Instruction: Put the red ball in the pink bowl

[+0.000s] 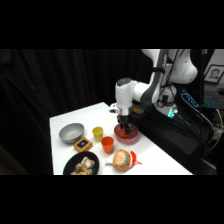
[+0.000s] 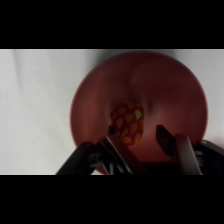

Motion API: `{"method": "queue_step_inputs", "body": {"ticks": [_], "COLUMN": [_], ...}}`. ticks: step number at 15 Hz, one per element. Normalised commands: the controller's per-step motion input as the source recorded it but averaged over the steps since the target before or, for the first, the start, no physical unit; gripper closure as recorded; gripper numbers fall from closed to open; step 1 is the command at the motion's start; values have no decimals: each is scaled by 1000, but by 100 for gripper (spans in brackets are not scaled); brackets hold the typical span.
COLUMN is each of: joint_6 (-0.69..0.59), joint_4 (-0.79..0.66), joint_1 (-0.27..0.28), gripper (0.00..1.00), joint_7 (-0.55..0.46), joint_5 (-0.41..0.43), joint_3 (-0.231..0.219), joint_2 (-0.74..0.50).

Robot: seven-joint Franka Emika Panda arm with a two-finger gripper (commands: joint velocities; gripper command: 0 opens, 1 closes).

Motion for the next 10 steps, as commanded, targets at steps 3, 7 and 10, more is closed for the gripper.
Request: {"method": "queue_step_inputs", "body": {"ticks": [3,7,10], "joint_6": [-146,-262,-312], "joint_4": [31,-3,-44], "joint_1": [38,32,34], "gripper": [0,0,0], "joint_7": [-111,-130,-100], "joint_5": [2,3,-30], "joint_3": [-41,-31,-26], "joint_2": [-119,-223,-350]}}
